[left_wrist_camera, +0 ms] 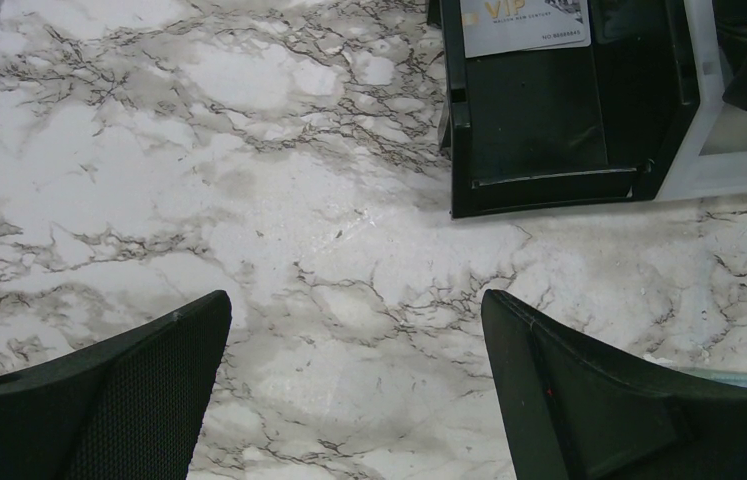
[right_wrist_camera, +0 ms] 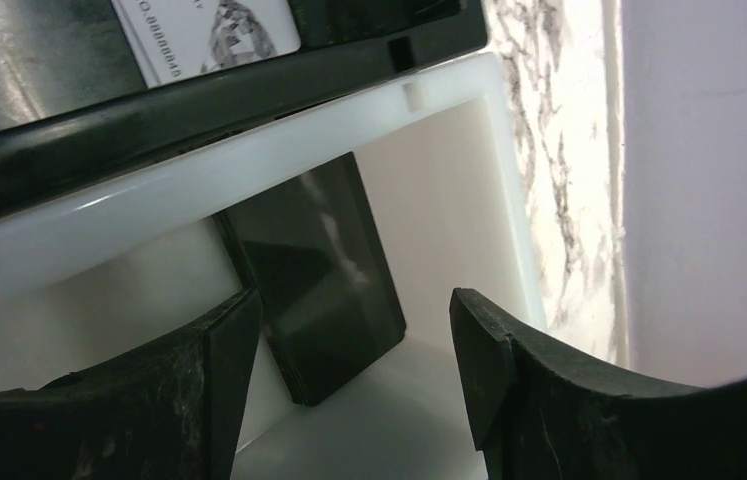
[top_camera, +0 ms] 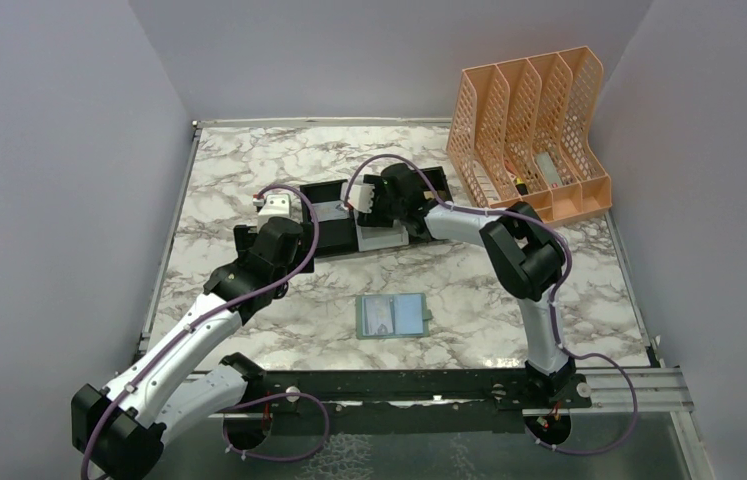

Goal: Take the credit cards out of the card holder

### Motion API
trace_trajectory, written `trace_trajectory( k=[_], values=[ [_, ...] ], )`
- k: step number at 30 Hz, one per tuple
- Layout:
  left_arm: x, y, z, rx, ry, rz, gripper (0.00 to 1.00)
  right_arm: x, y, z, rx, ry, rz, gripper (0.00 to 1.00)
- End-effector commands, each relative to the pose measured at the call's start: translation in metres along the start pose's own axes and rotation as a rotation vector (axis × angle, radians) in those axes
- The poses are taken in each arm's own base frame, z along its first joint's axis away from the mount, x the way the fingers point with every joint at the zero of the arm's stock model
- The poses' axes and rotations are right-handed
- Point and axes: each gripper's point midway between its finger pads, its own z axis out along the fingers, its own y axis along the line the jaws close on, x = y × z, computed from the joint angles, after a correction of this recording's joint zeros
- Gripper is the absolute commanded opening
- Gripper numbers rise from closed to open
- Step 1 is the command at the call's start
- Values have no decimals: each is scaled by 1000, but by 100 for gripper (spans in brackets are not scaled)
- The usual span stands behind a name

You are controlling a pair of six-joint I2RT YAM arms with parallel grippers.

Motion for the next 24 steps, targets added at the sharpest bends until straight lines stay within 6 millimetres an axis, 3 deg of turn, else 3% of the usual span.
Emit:
trace_trajectory(
  k=[1, 8, 14, 20, 24],
  values=[
    [1, -2, 0, 16, 10, 8, 99, -3, 6, -5, -56, -11, 26, 71],
    [4, -4, 3, 22, 27, 17, 99, 1, 3, -5, -54, 3, 46, 71],
    [4, -5, 2, 25, 26, 17, 99, -22, -18, -21, 12, -78, 107, 76],
    [2, -3, 1, 24, 13, 10, 99, -49, -50, -63, 143, -174, 221, 77],
    [-2, -2, -2, 27, -3, 6, 99, -64, -60, -111, 251, -281, 457, 78]
  ],
)
